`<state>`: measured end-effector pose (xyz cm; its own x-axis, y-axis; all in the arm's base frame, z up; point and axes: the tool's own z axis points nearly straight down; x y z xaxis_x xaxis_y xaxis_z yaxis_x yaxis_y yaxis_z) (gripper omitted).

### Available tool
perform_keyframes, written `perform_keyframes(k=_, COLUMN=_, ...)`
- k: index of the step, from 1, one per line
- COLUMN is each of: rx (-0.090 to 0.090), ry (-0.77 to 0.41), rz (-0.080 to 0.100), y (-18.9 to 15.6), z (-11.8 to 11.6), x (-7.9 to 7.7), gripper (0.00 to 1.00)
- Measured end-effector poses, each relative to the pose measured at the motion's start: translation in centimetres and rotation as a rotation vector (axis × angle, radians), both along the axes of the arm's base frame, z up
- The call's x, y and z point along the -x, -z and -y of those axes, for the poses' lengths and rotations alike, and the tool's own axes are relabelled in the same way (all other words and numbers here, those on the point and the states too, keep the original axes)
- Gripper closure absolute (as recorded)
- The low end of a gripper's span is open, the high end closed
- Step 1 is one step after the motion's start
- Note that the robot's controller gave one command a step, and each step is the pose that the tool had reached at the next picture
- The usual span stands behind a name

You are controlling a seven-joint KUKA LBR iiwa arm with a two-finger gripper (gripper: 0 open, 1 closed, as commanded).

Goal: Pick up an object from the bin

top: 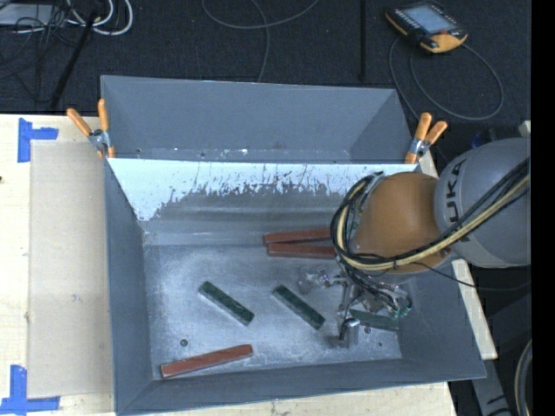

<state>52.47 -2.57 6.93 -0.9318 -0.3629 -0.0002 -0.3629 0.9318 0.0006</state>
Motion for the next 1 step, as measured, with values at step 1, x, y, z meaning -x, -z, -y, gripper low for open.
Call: perform_keyframes(k=1, rx=0.002, ry=0.067, rz=-0.002, y=-0.01, z=-4.39, x=1.71, gripper=0.0)
